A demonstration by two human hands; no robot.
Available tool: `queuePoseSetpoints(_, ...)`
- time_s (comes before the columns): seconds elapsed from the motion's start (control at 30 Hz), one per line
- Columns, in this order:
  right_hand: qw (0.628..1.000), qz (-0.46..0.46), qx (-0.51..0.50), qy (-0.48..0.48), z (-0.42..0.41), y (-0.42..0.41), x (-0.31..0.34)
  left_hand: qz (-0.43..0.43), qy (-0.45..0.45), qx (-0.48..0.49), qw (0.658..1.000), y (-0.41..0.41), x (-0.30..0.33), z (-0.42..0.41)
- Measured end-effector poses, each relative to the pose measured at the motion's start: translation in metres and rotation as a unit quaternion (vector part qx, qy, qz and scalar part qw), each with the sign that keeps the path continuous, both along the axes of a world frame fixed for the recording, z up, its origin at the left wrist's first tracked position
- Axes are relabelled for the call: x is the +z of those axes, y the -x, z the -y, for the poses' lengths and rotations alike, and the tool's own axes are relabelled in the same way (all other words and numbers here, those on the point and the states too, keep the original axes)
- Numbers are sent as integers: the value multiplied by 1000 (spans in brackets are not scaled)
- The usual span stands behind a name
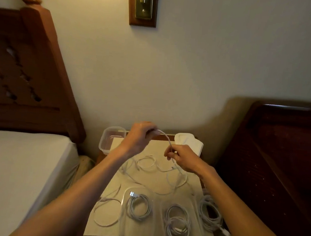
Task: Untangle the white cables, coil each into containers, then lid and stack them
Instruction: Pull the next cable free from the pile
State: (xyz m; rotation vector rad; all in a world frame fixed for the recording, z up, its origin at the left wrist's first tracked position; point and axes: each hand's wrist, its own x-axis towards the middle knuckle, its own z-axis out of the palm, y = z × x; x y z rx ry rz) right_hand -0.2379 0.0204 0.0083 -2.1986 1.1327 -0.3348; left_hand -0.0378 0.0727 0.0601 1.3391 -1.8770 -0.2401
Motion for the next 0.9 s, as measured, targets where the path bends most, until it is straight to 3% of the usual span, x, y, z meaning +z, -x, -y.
queuePoseSetpoints(0.17, 999, 19, -49, 10, 9, 19, -6, -16, 142, 11, 990, -14, 78, -6)
queuePoseSetpoints(0.3, 982, 136, -115, 56, 16, 22, 21, -12, 147, 35, 988, -33, 90, -18)
queuePoseSetpoints(0.37, 973, 181, -133, 58, 22, 21, 38, 29, 56, 59, 996, -45, 80, -21)
queuePoseSetpoints(0.43, 966, 213, -137, 51, 25, 19, 51, 136, -118, 63, 982, -55, 68, -28)
queuePoseSetpoints(0.53, 966, 212, -133, 61, 29, 15, 60, 318, -352, 84, 876, -52, 58, -46)
queuePoseSetpoints(0.57, 968, 207, -130, 62, 29, 13, 61, 359, -365, 96, 854, -46, 57, -52)
queuePoseSetpoints(0.6, 968, 206, -128, 61, 28, 10, 62, 370, -347, 102, 856, -37, 58, -55)
queuePoseSetpoints(0.67, 967, 210, -126, 63, 25, 5, 62, 255, -285, 94, 919, -19, 57, -51)
queuePoseSetpoints(0.73, 966, 220, -121, 69, 19, -1, 64, 38, -251, 55, 966, 4, 54, -47)
queuePoseSetpoints(0.83, 962, 230, -124, 80, 12, -5, 68, -183, -303, -20, 935, 35, 42, -38)
queuePoseSetpoints(0.9, 964, 217, -124, 95, 8, -1, 68, -252, -303, -11, 919, 46, 36, -32)
